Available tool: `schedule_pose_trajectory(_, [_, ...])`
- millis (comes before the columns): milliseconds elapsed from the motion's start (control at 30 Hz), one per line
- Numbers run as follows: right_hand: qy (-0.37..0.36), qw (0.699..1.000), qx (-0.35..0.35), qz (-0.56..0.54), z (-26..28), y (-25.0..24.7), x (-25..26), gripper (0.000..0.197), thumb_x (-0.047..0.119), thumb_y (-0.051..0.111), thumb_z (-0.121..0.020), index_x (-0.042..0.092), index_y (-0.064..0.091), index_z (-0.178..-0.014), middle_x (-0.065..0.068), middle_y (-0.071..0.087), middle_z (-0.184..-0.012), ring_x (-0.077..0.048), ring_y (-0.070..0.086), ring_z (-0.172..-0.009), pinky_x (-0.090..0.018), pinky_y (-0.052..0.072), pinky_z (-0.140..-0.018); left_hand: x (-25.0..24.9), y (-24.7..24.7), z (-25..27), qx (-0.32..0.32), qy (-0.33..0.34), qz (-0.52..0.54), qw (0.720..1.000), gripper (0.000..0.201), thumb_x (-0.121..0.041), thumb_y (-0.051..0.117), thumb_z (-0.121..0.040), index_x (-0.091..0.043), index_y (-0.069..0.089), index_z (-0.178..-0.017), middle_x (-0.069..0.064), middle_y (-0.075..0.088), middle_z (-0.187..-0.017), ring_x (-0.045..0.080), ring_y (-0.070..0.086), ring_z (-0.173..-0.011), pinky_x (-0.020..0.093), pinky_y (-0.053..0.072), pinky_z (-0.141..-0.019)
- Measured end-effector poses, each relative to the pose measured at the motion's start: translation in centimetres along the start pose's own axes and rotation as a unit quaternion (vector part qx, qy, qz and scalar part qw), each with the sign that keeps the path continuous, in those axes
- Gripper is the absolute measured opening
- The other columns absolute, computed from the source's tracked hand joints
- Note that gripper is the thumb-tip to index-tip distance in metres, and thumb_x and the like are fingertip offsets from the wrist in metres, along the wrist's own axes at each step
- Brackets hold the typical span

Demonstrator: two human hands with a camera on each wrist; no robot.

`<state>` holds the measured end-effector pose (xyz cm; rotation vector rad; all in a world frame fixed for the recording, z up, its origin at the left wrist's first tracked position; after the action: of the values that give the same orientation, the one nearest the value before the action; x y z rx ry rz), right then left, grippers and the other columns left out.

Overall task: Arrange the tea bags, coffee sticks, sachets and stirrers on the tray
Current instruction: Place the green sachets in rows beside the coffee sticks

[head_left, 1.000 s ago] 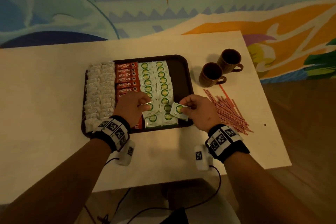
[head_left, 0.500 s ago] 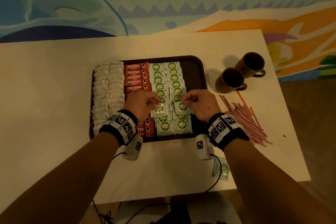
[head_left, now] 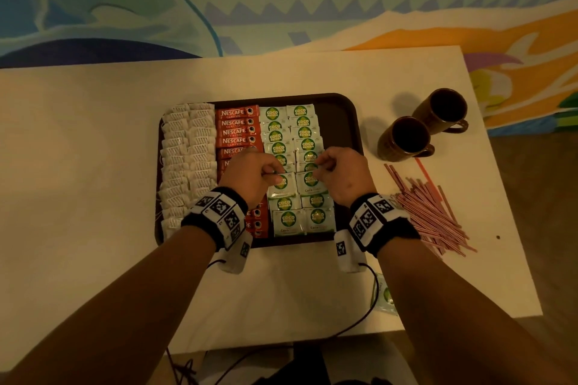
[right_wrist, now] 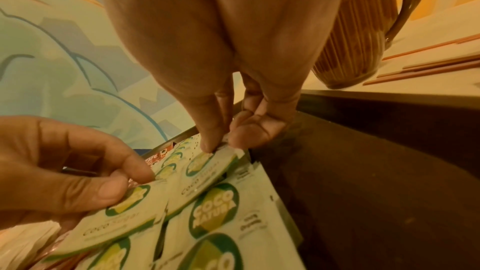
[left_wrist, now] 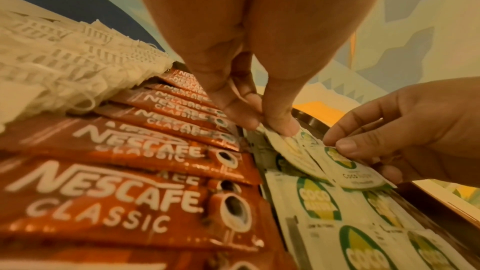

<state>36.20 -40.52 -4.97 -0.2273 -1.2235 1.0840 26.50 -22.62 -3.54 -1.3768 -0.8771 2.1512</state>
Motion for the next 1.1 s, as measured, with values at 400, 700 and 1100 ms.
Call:
schedule_pose_trajectory(400, [0.035, 0.997, -0.071, -0.005, 3.9, -5.5, -2.3, 0.015, 0.027, 0.076, -0.091, 0.023, 0.072, -0.105, 0.009, 0.068, -0.097, -0.006, 0.061, -0.087, -0.018, 0.044, -0.07, -1.6, -0.8, 1.5, -0.077, 0.026, 0.014, 0.997, 0.019, -0.021, 0.077, -0.088, -0.024, 0.075, -0.107, 0.0, 0.057, -0.097, 0.014, 0.056, -0.089, 0.028, 0.046, -0.085])
schedule_pose_trajectory(700, [0.155, 0.986, -0.068, -0.003, 12.4, -10.6, -12.2, 0.011, 0.023, 0.084, -0.082, 0.023, 0.073, -0.083, 0.006, 0.068, -0.087, -0.017, 0.064, -0.086, -0.025, 0.045, -0.073, -11.2, 7.6, 6.0, 0.085, 0.154, -0.034, 0.984, 0.014, -0.025, 0.076, -0.089, -0.024, 0.075, -0.104, -0.004, 0.057, -0.094, 0.011, 0.054, -0.086, 0.026, 0.043, -0.077])
schedule_pose_trajectory(1100, [0.203, 0.972, -0.059, 0.103, 18.2, -7.0, -17.3, 0.034, 0.032, 0.076, -0.086, 0.01, 0.063, -0.108, -0.01, 0.064, -0.108, -0.031, 0.062, -0.097, -0.036, 0.048, -0.073, -14.9, 18.9, 10.8, 0.229, 0.173, -0.238, 0.928, 0.068, -0.053, 0.081, -0.077, -0.021, 0.053, -0.13, 0.001, 0.048, -0.129, 0.022, 0.048, -0.119, 0.038, 0.047, -0.096])
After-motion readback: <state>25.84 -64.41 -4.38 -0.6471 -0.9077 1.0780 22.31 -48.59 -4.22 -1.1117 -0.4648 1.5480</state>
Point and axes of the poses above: each hand's wrist, its own z-axis away from the middle knuckle, its own y-axis out of the palm, x = y × z, the point moved 4 cm from there along -z, towards the middle knuckle
